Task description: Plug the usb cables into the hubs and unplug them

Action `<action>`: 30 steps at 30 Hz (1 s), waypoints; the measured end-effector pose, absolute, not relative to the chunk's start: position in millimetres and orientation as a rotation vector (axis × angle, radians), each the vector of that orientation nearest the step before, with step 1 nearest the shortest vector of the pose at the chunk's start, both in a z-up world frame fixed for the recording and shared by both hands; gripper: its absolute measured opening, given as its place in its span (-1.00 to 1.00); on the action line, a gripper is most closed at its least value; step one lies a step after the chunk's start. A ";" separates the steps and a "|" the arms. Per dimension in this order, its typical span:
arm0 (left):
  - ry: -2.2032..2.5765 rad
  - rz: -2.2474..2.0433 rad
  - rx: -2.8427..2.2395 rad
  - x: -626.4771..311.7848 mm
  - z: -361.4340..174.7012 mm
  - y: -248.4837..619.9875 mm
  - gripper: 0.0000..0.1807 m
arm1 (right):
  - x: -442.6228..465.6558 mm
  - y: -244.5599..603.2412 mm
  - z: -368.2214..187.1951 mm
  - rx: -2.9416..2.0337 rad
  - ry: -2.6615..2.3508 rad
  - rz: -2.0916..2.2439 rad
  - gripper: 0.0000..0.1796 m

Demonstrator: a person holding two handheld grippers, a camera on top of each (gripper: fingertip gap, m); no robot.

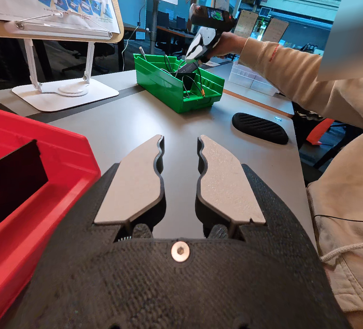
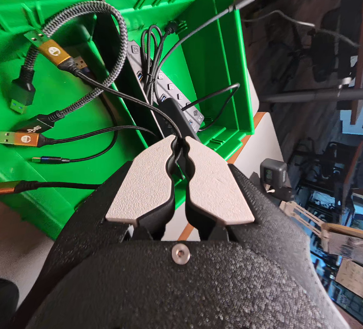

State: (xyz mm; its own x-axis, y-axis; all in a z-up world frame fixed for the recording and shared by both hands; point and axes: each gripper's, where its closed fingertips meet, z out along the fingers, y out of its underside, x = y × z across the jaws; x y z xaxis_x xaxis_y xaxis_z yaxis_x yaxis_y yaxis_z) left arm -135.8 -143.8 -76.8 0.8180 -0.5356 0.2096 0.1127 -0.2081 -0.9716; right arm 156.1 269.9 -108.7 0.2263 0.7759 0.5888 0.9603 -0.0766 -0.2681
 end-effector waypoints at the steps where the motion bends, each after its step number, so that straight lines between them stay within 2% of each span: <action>1: 0.335 -0.602 -1.690 -137.3 -76.5 -144.3 -0.65 | 158.0 271.7 -113.2 -1.911 -1.579 -0.374 -0.94; 8: 0.312 -0.556 -1.726 -151.2 -83.1 -144.2 -0.64 | 168.3 286.9 -77.5 -1.840 -1.374 -0.306 -0.82; 12: 0.293 -0.514 -1.740 -158.9 -86.6 -142.7 -0.62 | 161.1 271.6 -53.9 -1.809 -1.354 -0.115 -0.75; 20: 0.303 -0.440 -1.800 -170.5 -94.1 -142.5 -0.59 | 157.2 217.6 -66.2 -1.800 -1.510 0.042 -0.63; 24: 0.325 -0.283 -1.889 -190.2 -105.9 -141.7 -0.51 | 151.9 180.3 -71.3 -1.728 -1.615 0.118 -0.61; 30: 0.414 -0.003 -2.078 -229.1 -135.2 -141.2 -0.38 | 151.4 110.3 -135.1 -1.689 -1.965 0.079 -0.54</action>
